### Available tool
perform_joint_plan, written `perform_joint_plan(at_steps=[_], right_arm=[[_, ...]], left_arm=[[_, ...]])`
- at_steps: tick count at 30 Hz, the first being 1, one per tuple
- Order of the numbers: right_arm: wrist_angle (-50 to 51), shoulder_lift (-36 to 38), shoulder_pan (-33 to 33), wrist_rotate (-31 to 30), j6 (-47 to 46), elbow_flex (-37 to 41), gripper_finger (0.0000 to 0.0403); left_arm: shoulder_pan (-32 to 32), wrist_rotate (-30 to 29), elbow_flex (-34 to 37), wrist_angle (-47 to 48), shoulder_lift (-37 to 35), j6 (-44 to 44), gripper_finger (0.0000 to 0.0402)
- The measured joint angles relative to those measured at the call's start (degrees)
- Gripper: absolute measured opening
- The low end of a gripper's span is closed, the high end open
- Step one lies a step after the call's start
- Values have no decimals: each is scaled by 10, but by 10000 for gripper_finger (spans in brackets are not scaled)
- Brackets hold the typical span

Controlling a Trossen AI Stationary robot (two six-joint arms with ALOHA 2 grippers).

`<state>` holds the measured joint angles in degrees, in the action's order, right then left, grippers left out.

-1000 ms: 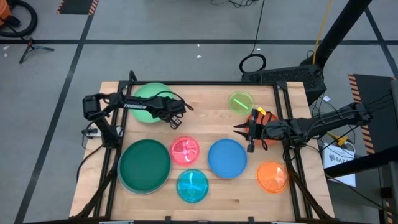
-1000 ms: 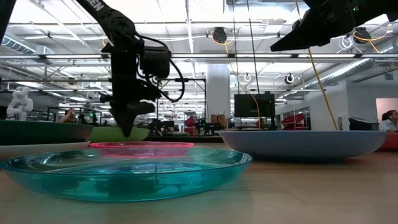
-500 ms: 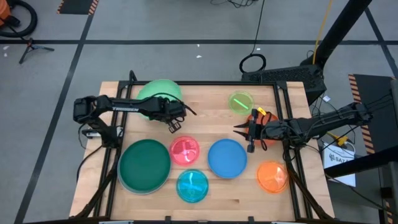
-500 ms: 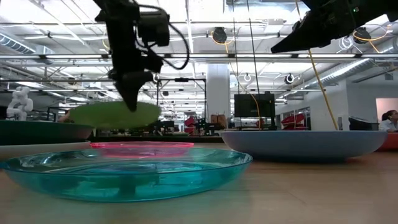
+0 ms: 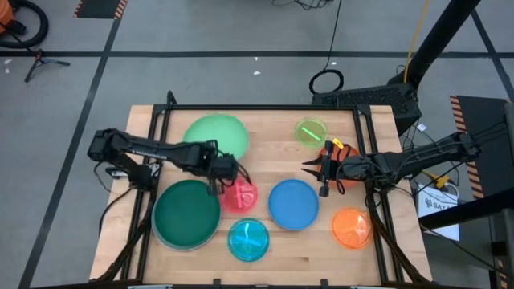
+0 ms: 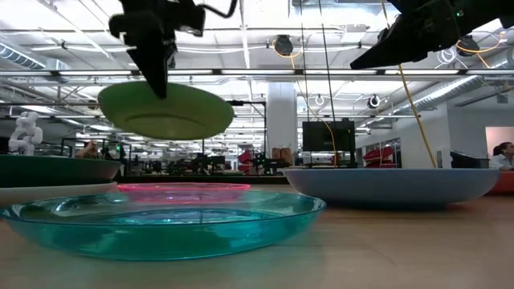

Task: Stack plastic plates
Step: Stack the green plate on top of the dark green plate

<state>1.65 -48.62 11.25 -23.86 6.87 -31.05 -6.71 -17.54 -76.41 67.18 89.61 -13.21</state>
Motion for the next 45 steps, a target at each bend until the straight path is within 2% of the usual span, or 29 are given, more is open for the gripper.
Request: perform_joint_plan(at_steps=[8,18,21,28,36,45], right_arm=[[-1,0,0,0,0,0,73],[-11,0,0,-1,2,0,73],[-16,0,0,0,2,0,73],[-37,0,0,1,14,0,73],[-36,0,0,1,17,0,73],[-36,0,0,2,18,0,73]], left_arm=[[-106,1,-1,33,0,-97,10],[-255,31,4,75,-3,-293,10],[-285,31,4,79,-3,-319,10],[-327,73,4,79,-3,-391,10],[-368,73,4,75,-3,-477,10],[-375,58,5,54,1,-509,10]])
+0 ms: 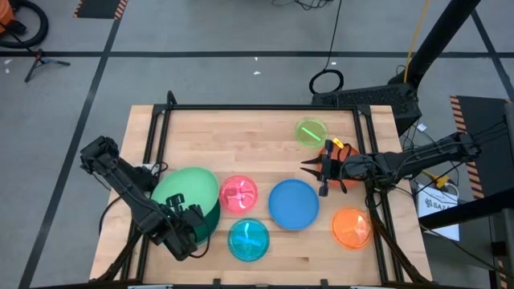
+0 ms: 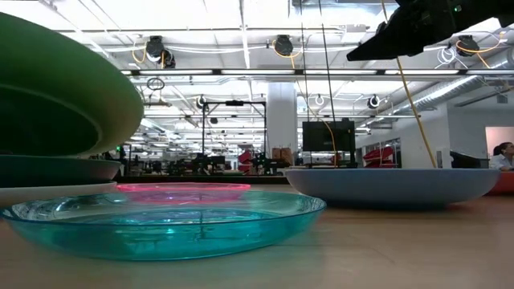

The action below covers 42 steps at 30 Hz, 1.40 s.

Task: Stack plastic plates
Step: Stack the green plate on top of the dark green plate, then stack the dark blue plate on top of the green plate

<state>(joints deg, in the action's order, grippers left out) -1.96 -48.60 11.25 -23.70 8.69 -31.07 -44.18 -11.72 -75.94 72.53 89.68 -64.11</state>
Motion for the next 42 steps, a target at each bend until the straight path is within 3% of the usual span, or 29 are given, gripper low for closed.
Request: perform_joint_plan(at_steps=[11,17,26,36,42], right_arm=[[0,0,0,31,-1,0,73],[0,0,0,31,-1,0,73],[0,0,0,31,-1,0,73],[0,0,0,31,-1,0,73],[0,0,0,31,-1,0,73]], left_arm=[[-8,10,0,-3,33,-25,11],[-9,10,0,-3,46,-36,51],[-9,10,0,-1,46,-41,60],[4,-107,0,43,46,-35,62],[20,-129,22,27,46,0,62]])
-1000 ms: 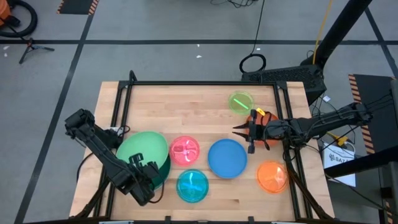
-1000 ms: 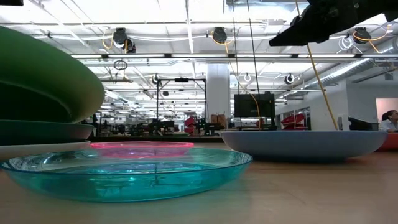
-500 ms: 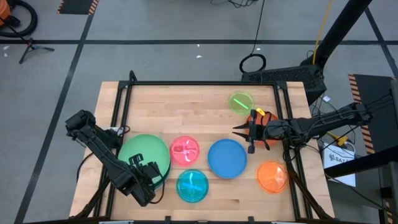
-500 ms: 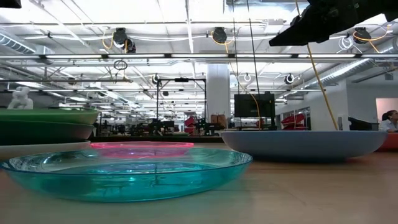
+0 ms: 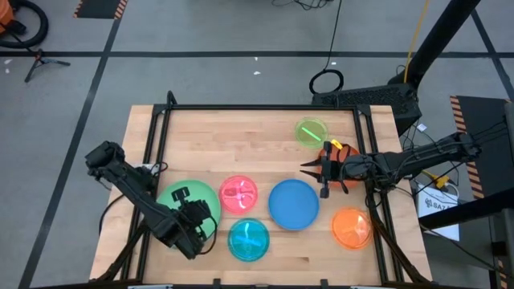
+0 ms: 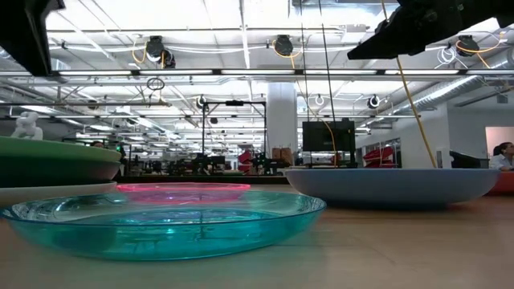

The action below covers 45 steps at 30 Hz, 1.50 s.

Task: Stack plastic plates
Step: Stack the dark blue plate on top of the green plate

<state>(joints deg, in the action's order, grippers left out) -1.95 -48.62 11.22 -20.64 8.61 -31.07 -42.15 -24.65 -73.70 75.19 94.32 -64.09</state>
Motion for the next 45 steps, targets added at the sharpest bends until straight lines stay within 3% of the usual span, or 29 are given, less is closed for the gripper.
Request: perform_joint_plan(at_steps=[10,21,25,34,45], right_arm=[[-1,0,0,0,-11,0,73],[-14,-3,0,-1,-69,0,73],[-22,-14,0,-1,-91,-1,73],[-73,-78,0,-1,-101,-1,73],[-30,-190,-23,-1,-101,-90,73]], left_arm=[[37,4,69,-133,0,138,62],[108,-97,78,-176,-36,338,62],[129,-99,122,-220,-98,387,62],[193,-94,260,-434,-293,498,62],[331,35,286,-500,-435,713,62]])
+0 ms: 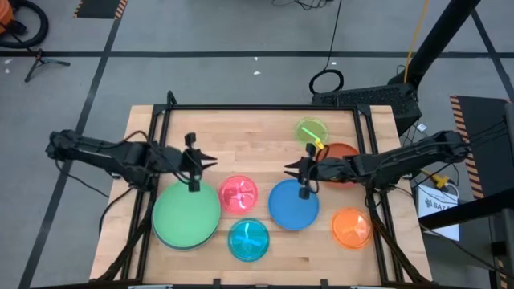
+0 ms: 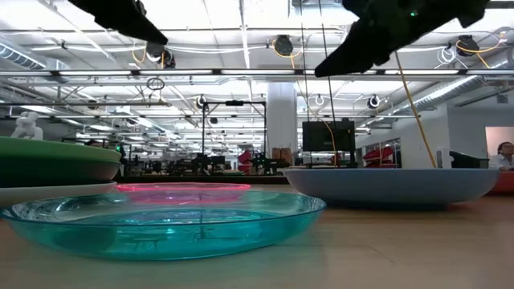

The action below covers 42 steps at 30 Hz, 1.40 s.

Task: Stack plastic plates
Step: Stack the dark blue plate on top of the green plate

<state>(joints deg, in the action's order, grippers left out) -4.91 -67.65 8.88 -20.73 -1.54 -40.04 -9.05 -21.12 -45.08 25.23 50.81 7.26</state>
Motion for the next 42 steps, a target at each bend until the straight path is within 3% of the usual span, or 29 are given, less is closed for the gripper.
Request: perform_joint_plan(at_steps=[6,12,16,26,32,37,42], right_arm=[[86,-55,-18,11,-31,-76,73],[186,-100,-25,74,-49,-141,73],[211,-124,-24,104,-49,-159,73],[229,-186,-24,134,-49,-158,82],[226,-200,-25,132,-67,-158,140],[239,-204,-32,112,-65,-158,185],[250,-204,-60,137,-35,-158,200]], left_arm=[[64,93,0,-25,-26,70,62],[103,162,0,-24,-25,72,62],[103,176,34,-65,-32,57,62],[86,155,147,-182,-97,-6,32],[88,75,150,-179,-93,-34,31],[91,64,150,-180,-92,-5,30],[91,46,150,-187,-93,-1,30]])
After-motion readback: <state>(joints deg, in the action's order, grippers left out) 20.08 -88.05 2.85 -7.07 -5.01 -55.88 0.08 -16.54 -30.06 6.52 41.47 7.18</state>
